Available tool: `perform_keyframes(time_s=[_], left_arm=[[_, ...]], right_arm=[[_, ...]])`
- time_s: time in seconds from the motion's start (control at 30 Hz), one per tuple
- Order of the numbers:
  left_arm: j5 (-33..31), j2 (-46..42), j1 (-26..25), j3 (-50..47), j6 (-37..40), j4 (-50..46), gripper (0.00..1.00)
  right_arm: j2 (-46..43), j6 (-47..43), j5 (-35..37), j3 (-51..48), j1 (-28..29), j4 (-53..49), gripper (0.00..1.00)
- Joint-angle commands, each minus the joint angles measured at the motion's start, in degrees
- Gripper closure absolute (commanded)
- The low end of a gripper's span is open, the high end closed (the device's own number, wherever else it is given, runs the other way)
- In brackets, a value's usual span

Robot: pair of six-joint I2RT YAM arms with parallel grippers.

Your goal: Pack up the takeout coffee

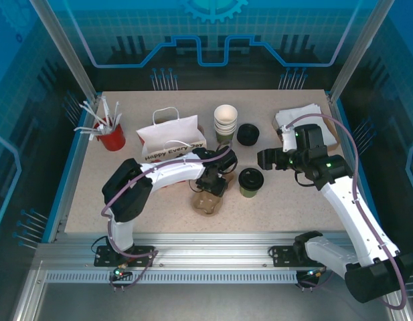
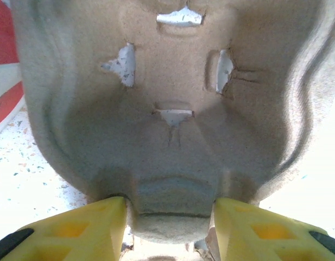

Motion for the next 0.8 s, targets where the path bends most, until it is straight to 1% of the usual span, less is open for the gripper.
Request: perform_keyframes(time_s=[0.0, 0.2, 0.4, 0.63, 0.77], left_arm=[[-1.9, 1.6, -0.9, 1.6, -0.4, -2.4, 0.52], [-3.0, 2.1, -1.3, 1.7, -1.4, -2.2, 0.52], [-2.8, 2.1, -1.5, 1.7, -2.2, -1.3, 0.51], [-3.2, 2.3, -1.6, 1.7, -2.1, -1.5, 0.54], [-3.5, 2.1, -1.6, 1.4, -2.2, -1.3, 0.58]], right_arm=[[-0.5, -0.9, -0.9, -0.5, 0.6, 0.1, 0.10], [-0.5, -0.9, -1.2, -0.6, 0.5, 0.2, 0.10], [-0.4, -1.0, -1.4, -0.7, 0.5, 0.3, 0.10], [-0.4, -1.0, -1.4, -0.8, 0.5, 0.3, 0.10], [-0.3, -1.0, -1.4, -0.7, 0.5, 0.3, 0.10]])
